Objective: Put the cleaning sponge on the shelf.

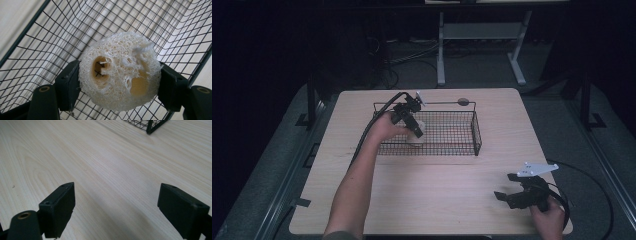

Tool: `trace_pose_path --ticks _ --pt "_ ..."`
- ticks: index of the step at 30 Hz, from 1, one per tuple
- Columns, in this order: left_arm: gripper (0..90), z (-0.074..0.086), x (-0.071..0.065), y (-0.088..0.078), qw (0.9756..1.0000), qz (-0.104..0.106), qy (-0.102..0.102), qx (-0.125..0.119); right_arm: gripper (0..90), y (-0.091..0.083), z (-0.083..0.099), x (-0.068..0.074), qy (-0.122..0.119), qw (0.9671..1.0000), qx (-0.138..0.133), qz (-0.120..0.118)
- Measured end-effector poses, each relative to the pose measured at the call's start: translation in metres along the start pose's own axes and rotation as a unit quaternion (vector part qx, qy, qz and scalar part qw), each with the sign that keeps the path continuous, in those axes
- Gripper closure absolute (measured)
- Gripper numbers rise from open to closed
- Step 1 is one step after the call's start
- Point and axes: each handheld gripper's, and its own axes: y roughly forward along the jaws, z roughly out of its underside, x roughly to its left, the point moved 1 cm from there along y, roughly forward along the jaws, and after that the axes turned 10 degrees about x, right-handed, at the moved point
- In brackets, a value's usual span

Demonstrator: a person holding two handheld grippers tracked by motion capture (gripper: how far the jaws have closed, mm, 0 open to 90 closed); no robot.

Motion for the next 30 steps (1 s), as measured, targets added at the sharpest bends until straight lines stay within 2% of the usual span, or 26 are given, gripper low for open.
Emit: trace_pose_path --ticks 7,12,22,24,30 --pt "28.2 -0.0010 0.0006 0.0033 1.0000 0.001 0.000 0.007 14.2 -0.0004 -0.0002 0.0001 0.000 1.0000 0.000 0.001" --pt "27.1 -0.0017 0.0001 0.0084 0.9998 0.010 -0.001 0.015 14.2 -0.0009 0.0005 -0.0004 -0.006 1.0000 -0.004 0.004" --pt "24.9 -0.0021 -0.0009 0.0069 0.9998 0.012 0.002 0.013 14.2 -0.0009 0.0001 0.0008 -0.005 1.0000 -0.003 0.004" --pt "22.5 -0.0015 0.0000 0.0062 0.9999 0.014 -0.003 0.010 14.2 -0.0007 -0.0003 0.0012 -0.003 1.0000 -0.003 0.002" --pt "21.2 -0.0003 -0.0001 0.0059 0.9998 0.013 0.000 0.015 14.2 -0.0007 -0.0004 0.0014 -0.003 1.0000 -0.004 0.002"
